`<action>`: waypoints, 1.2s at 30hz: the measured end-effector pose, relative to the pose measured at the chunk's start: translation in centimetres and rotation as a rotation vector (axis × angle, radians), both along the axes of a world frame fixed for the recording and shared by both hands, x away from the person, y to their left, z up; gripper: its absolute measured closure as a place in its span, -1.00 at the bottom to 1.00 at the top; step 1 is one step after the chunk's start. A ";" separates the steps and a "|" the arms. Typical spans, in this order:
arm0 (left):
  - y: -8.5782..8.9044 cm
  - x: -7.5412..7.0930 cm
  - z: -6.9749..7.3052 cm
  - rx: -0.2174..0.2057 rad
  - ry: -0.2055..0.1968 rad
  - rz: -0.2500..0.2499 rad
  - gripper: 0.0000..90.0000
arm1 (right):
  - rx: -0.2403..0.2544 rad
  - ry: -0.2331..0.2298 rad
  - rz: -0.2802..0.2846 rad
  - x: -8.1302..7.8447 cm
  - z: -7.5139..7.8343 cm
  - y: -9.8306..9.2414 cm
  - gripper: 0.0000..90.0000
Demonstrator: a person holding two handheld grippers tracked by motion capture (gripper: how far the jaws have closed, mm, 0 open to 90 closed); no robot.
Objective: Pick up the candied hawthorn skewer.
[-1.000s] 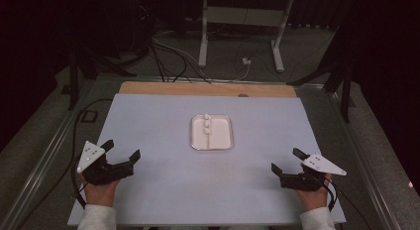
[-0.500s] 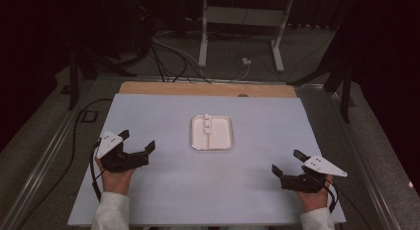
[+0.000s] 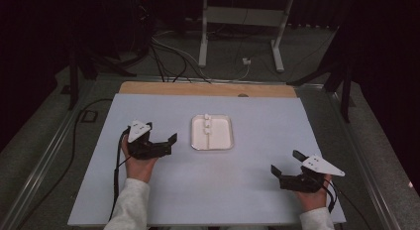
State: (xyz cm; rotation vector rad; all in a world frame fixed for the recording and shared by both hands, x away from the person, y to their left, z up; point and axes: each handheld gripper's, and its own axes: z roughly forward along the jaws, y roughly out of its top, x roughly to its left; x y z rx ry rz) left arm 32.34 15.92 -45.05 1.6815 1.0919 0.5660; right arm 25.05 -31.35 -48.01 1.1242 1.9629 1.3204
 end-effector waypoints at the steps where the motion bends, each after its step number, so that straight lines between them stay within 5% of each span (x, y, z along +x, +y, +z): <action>1: -0.3 0.2 -0.1 0.001 0.004 -0.003 -0.98 | 0.000 0.000 -0.001 0.0 0.0 0.0 -0.99; 10: -2.7 2.1 -0.7 0.030 0.044 -0.034 -0.97 | -0.003 0.004 -0.004 0.0 -0.1 0.0 -0.99; 18: -4.1 3.9 -2.3 0.028 0.124 -0.056 -0.97 | -0.008 0.003 -0.005 0.1 -0.1 0.0 -0.99; 36: -8.1 5.8 -4.6 0.043 0.219 -0.095 -0.96 | -0.014 0.008 -0.003 0.1 -0.2 0.1 -0.99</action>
